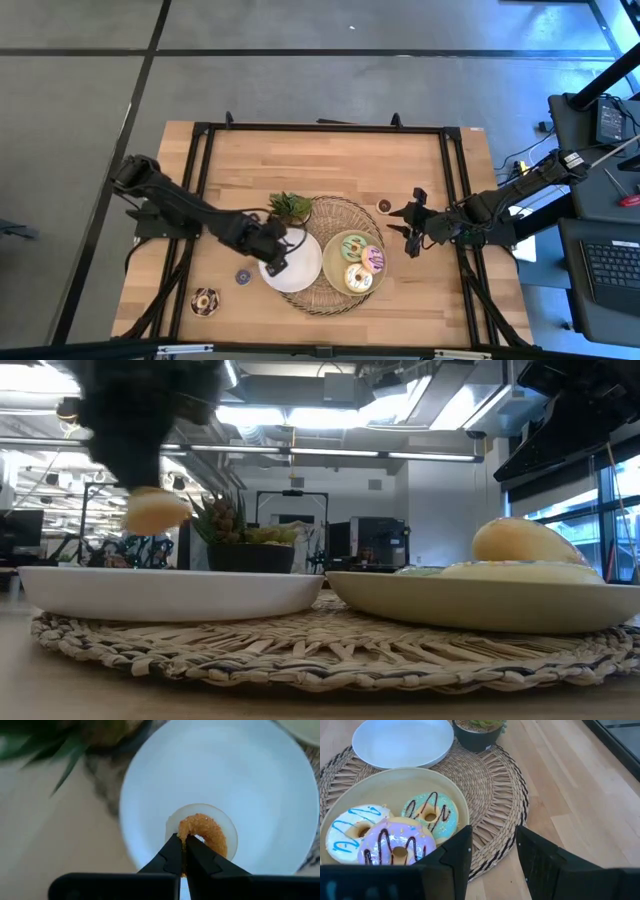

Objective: Pick & Place donuts
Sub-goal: Put the small orange donut on the white plate

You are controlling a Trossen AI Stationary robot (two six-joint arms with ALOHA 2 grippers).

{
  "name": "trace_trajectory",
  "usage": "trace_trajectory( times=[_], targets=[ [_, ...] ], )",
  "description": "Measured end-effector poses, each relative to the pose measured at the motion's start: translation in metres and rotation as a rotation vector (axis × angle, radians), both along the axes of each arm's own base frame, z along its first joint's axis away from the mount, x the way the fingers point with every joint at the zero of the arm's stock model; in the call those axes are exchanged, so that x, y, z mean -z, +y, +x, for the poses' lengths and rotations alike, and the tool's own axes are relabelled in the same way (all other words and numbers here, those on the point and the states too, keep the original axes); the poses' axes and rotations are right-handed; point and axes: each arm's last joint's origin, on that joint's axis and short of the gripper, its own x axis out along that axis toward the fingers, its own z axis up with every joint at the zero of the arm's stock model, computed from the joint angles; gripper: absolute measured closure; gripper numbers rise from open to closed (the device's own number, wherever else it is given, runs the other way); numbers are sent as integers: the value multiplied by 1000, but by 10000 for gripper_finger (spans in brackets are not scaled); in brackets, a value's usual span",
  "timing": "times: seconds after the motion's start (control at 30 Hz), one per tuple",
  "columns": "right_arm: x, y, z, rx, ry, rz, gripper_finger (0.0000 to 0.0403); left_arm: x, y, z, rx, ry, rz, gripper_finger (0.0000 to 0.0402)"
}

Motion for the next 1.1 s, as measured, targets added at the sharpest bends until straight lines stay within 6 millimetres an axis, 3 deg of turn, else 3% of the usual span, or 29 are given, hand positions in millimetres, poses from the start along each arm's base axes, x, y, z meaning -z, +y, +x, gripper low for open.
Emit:
trace_trajectory(
  times=[0.37,0.93,1.1],
  targets=[
    [0,0,0,2,-1,3,249,42,20,25,11,133,2,395],
    [1,0,0,0,8,-3,249,42,24,27,-9,132,-15,352],
    [1,0,0,1,7,-1,249,42,24,27,-12,129,-7,323]
  ],
)
